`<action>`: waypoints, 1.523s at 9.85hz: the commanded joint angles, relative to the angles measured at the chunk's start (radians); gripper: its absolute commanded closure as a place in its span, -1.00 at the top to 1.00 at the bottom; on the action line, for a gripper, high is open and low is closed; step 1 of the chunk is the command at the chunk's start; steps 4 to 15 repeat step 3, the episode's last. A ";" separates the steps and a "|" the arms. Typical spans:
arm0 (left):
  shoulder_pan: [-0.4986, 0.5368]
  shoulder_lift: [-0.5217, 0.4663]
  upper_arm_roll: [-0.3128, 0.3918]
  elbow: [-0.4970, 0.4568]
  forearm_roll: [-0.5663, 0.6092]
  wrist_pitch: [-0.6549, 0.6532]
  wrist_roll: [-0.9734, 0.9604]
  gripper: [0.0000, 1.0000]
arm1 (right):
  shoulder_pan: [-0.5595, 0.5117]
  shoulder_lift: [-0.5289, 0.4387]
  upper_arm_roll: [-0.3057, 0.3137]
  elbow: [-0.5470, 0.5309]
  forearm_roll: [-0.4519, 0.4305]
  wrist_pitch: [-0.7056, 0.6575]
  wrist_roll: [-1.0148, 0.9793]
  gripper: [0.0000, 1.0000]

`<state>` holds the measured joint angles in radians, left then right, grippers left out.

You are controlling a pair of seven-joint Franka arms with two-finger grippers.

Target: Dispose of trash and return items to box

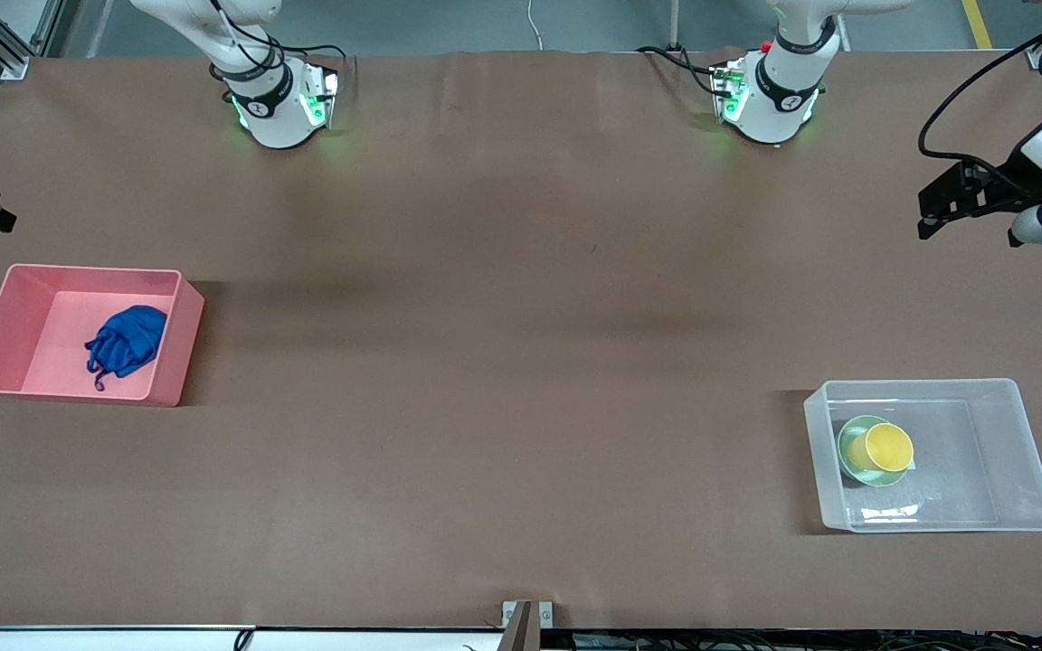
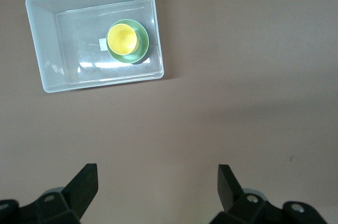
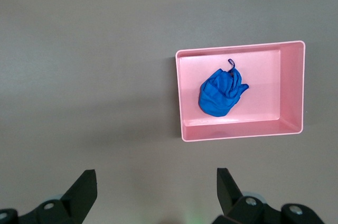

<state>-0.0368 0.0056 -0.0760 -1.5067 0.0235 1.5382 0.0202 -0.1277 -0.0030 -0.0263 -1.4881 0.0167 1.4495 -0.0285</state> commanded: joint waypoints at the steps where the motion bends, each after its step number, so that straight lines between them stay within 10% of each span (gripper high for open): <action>1: -0.003 -0.006 0.007 -0.041 -0.017 -0.001 -0.023 1.00 | -0.009 -0.011 0.006 -0.008 -0.007 -0.003 -0.005 1.00; 15: 0.008 -0.004 0.008 -0.044 -0.016 0.003 -0.022 1.00 | -0.009 -0.011 0.006 -0.008 -0.007 -0.004 -0.005 1.00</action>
